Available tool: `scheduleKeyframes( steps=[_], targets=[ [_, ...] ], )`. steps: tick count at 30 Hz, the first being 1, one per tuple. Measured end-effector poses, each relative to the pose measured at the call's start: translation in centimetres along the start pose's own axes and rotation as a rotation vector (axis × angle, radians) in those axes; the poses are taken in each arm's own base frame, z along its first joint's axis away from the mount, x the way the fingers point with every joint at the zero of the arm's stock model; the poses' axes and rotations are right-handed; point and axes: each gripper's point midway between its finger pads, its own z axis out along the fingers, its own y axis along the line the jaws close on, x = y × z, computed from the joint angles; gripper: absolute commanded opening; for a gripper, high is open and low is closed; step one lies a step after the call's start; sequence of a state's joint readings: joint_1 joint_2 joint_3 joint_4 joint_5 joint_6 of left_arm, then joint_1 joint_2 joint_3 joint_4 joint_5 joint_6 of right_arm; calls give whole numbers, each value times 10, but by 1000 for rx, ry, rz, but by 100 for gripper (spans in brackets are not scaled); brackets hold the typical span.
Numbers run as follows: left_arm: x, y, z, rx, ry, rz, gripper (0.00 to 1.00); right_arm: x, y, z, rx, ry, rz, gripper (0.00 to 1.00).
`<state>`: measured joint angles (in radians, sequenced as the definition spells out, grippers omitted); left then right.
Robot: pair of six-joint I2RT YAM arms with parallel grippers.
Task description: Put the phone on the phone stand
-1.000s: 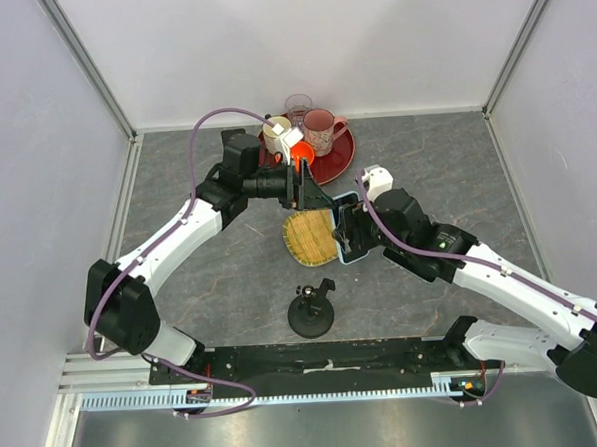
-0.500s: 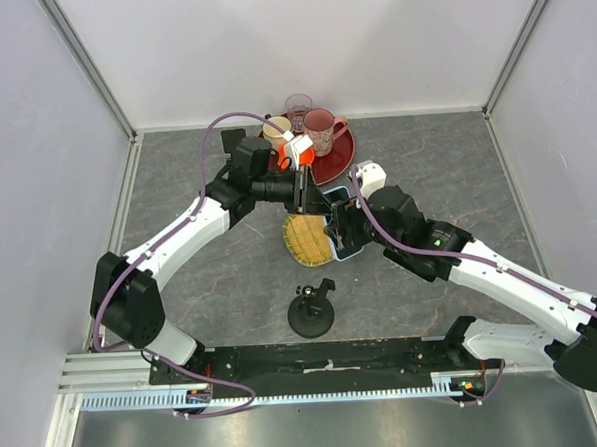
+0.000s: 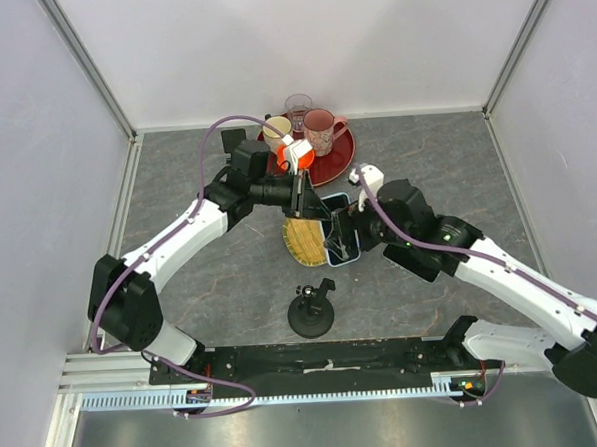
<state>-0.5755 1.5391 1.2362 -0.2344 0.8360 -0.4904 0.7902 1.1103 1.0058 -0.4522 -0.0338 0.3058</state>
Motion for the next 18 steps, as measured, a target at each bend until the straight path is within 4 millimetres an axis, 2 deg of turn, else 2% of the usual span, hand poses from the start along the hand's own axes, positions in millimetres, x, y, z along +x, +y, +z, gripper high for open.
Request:
scheduleKeyframes(
  steps=[7,10,11,18],
  targets=[
    [-8,-35,-13,126,-59,134,2,-17,13,-43,-183,-72,39,96],
    [-12,-52,-21,183,-95,200,2,-16,22,-53,-257,-77,44,86],
    [-12,-57,-24,205,-106,223,2,-14,25,-54,-276,-73,49,80],
    [-10,-86,-38,315,-156,327,2,9,43,-53,-414,-28,114,61]
  ],
)
